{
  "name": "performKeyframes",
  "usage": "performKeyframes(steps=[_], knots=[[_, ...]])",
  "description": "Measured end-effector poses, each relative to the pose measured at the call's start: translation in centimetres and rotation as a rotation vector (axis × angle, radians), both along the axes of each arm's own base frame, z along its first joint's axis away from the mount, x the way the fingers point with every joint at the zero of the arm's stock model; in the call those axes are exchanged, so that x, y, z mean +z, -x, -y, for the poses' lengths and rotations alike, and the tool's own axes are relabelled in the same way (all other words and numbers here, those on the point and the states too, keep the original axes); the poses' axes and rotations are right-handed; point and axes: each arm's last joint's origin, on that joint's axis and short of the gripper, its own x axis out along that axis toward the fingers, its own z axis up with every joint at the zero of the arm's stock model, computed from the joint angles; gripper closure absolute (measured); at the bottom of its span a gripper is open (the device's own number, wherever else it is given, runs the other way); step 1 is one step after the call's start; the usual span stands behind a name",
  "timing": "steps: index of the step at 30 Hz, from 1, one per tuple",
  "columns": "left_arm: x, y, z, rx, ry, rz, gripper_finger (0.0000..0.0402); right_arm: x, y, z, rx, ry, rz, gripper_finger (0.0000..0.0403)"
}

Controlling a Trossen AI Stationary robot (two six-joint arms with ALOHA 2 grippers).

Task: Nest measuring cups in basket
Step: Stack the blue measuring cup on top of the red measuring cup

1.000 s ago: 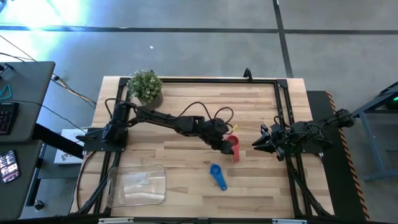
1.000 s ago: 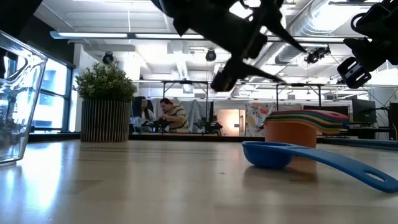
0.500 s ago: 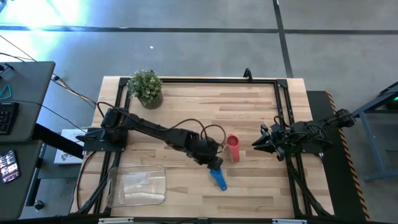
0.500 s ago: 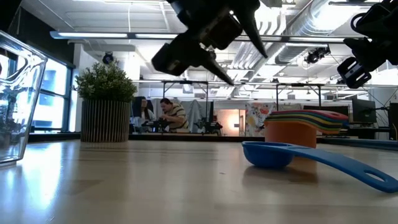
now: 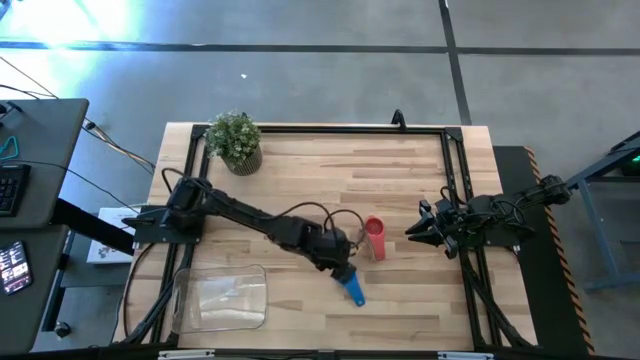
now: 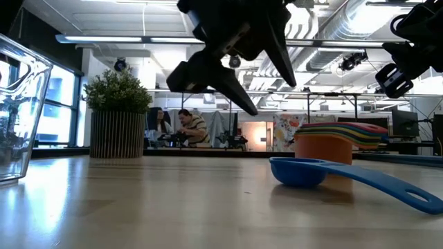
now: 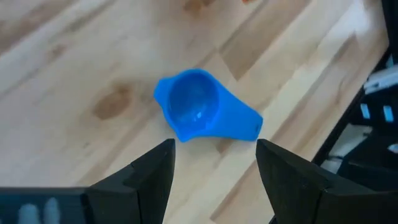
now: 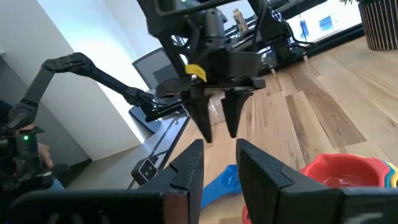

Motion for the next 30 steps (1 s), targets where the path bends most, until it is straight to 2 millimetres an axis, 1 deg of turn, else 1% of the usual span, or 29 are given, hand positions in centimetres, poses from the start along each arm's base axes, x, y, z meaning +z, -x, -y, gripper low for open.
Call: performKeyframes(steps=[6, 9, 13, 17, 19, 20, 23, 25, 28, 30], knots=[[0.0, 0.5, 1.7, -0.006, 0.018, -0.009, 0.0185, 0.0, 0.0, 0.0, 0.0, 0.0, 0.0, 0.0316], [0.4, 0.8, 2.4, 0.011, 0.041, -0.008, 0.0185, 0.0, 0.0, 0.0, 0.0, 0.0, 0.0, 0.0316], [2.0, 1.5, 2.6, 0.051, 0.077, 0.003, 0.0185, 0.0, 0.0, 0.0, 0.0, 0.035, 0.011, 0.0316], [4.1, 2.8, 2.7, 0.116, 0.062, 0.01, 0.0185, 0.0, 0.0, 0.0, -0.001, 0.041, 0.015, 0.0316], [5.3, 3.8, 2.7, 0.146, 0.039, 0.01, 0.0186, 0.1, 0.0, 0.1, -0.028, 0.04, 0.023, 0.0316], [5.9, 4.3, 2.8, 0.158, 0.03, 0.012, 0.0186, 0.2, 0.0, 0.1, -0.039, 0.018, 0.027, 0.0316], [7.2, 6.1, 3.0, 0.193, -0.001, -0.018, 0.0186, 0.6, 0.0, 0.2, -0.061, -0.148, 0.023, 0.0316], [8.0, 7.1, 3.1, 0.216, -0.007, -0.03, 0.0186, 0.8, 0.0, 0.3, -0.096, -0.212, 0.032, 0.0316], [9.2, 9.0, 3.4, 0.23, -0.027, -0.068, 0.0186, 1.3, 0.0, 0.7, -0.207, -0.316, 0.078, 0.0316], [9.9, 10.1, 3.7, 0.235, -0.032, -0.086, 0.0186, 2.1, 0.1, 0.8, -0.235, -0.368, 0.151, 0.0316]])
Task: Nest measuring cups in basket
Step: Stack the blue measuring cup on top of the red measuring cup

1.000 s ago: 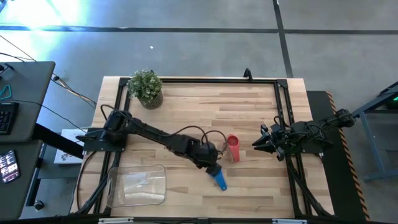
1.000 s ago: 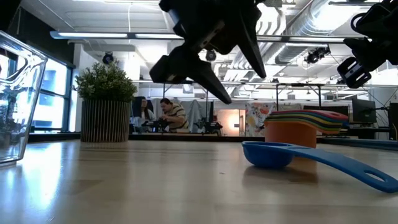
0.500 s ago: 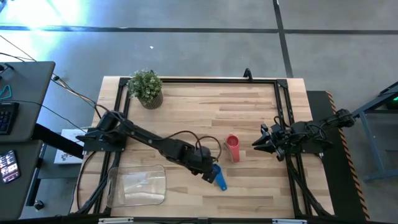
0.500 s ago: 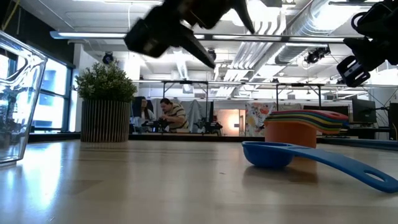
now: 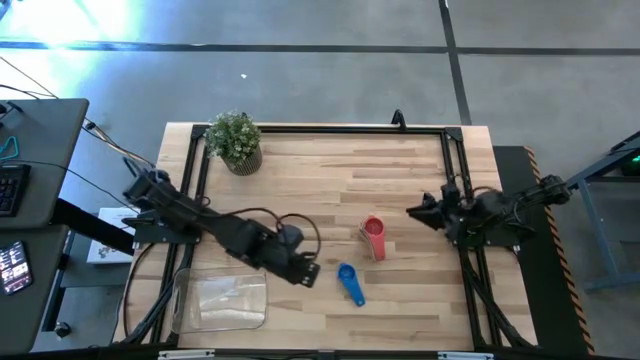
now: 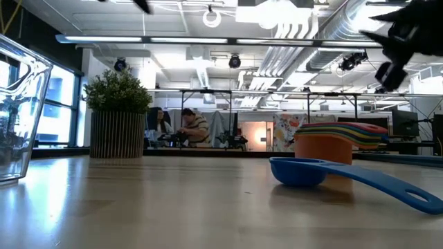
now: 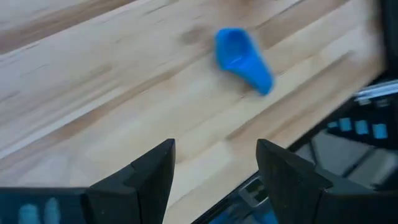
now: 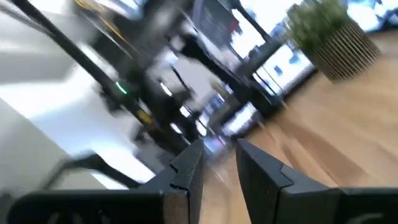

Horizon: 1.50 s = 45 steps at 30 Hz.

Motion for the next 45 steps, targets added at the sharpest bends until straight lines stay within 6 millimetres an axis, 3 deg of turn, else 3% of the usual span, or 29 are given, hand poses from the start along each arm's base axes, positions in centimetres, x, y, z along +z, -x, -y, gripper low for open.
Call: performKeyframes(steps=[4, 11, 15, 21, 27, 33, 45], knots=[[1.1, 2.2, 0.2, 0.013, -0.006, -0.058, 0.0186, 1.8, 0.5, 0.2, -0.038, 0.023, 0.17, 0.0316], [2.9, 5.9, -0.4, 0.001, -0.062, -0.153, 0.0186, 7.3, 2.0, 0.8, -0.137, 0.17, 0.314, 0.0316], [3.8, 7.7, -1.1, -0.009, -0.096, -0.202, 0.0186, 10.5, 1.8, 0.7, -0.151, 0.254, 0.28, 0.0316], [5.3, 10.1, -2.4, -0.026, -0.124, -0.236, 0.0186, 13.3, -1.7, -0.5, -0.081, 0.27, 0.0, 0.0316], [6.8, 11.5, -3.4, -0.089, -0.165, -0.158, 0.0186, 13.5, -6.5, -2.3, -0.004, 0.218, -0.304, 0.0316], [7.8, 12.5, -4.2, -0.137, -0.225, -0.093, 0.0186, 12.4, -11.2, -4.3, 0.084, 0.263, -0.483, 0.0316], [8.2, 12.9, -4.5, -0.201, -0.258, -0.077, 0.0186, 5.9, -18.2, -7.4, 0.268, 0.283, -0.797, 0.0316]])
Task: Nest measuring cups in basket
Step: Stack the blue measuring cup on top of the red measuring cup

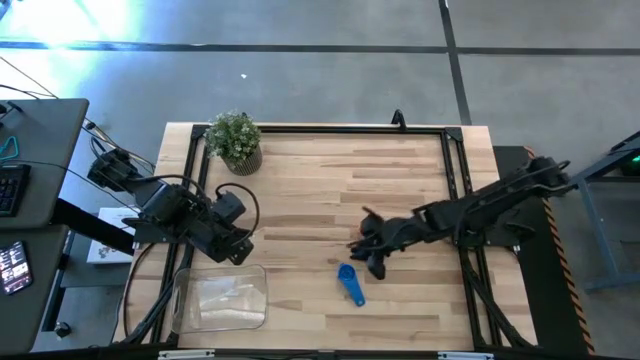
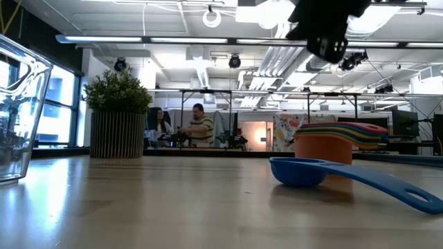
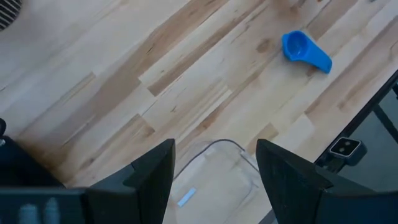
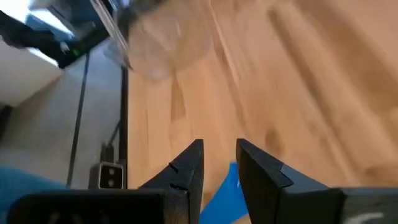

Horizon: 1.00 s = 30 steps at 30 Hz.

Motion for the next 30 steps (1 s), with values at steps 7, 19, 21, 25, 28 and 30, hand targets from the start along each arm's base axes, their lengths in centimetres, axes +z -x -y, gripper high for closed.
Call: performKeyframes(steps=[7, 19, 21, 25, 28, 30], knots=[[0.0, 0.0, 0.0, -0.016, -0.007, -0.002, 0.0186, -4.3, -2.2, -1.1, 0.045, -0.015, -0.179, 0.0316], [0.0, 0.0, 0.0, -0.025, -0.01, -0.003, 0.0186, -5.8, -5.8, -2.7, 0.154, 0.126, -0.349, 0.0316], [0.0, 0.0, 0.0, -0.023, -0.009, -0.002, 0.0186, -5.4, -6.3, -2.9, 0.212, 0.186, -0.365, 0.0316], [0.0, 0.0, 0.0, -0.023, -0.008, -0.001, 0.0186, -5.5, -7.0, -3.1, 0.314, 0.286, -0.396, 0.0316], [0.0, 0.0, 0.0, -0.023, -0.007, 0.002, 0.0186, -6.1, -7.0, -3.1, 0.334, 0.306, -0.438, 0.0316], [0.0, -0.1, 0.0, -0.02, -0.011, 0.007, 0.0186, -6.6, -6.8, -3.0, 0.328, 0.317, -0.471, 0.0316]])
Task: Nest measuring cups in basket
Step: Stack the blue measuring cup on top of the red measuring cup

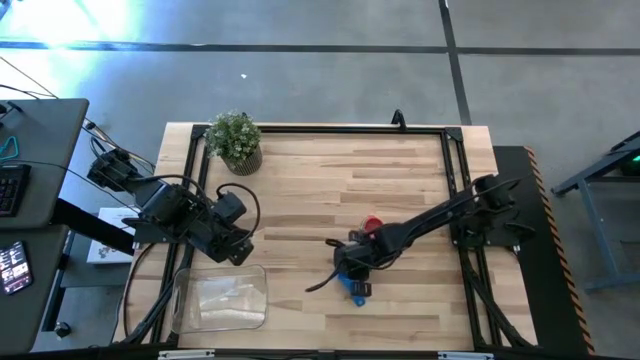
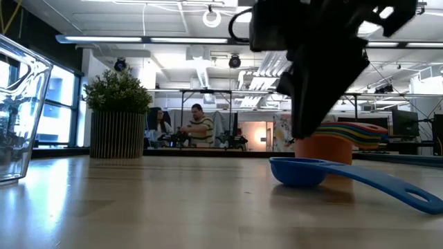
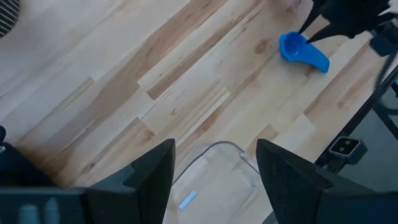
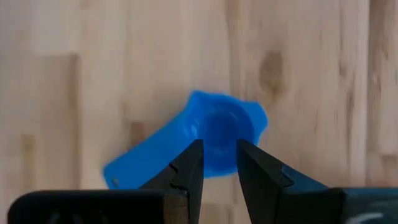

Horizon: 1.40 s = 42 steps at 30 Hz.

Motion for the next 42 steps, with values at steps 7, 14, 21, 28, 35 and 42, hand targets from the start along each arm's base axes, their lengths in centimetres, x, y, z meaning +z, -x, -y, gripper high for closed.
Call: performKeyframes(steps=[7, 14, 21, 28, 35, 42], knots=[[0.0, 0.0, 0.0, 0.01, -0.003, 0.007, 0.0186, -0.6, 0.0, 0.2, -0.033, 0.056, -0.017, 0.0316], [0.0, 0.0, 0.0, 0.012, -0.008, 0.01, 0.0186, -0.6, -0.1, 0.5, -0.047, 0.072, -0.011, 0.0316], [0.0, 0.0, -0.1, 0.016, -0.021, 0.017, 0.0186, -0.6, -0.3, 0.7, -0.039, 0.078, 0.006, 0.0316], [0.0, 0.0, -0.1, 0.017, -0.021, 0.017, 0.0186, -2.3, -0.6, 0.5, -0.026, 0.084, -0.041, 0.0316], [0.0, 0.0, -0.1, 0.017, -0.021, 0.017, 0.0186, -2.8, -0.7, 0.5, -0.057, 0.079, -0.055, 0.0316], [0.0, 0.0, -0.1, 0.018, -0.023, 0.019, 0.0186, -3.2, -0.6, 0.6, -0.075, 0.091, -0.07, 0.0377]])
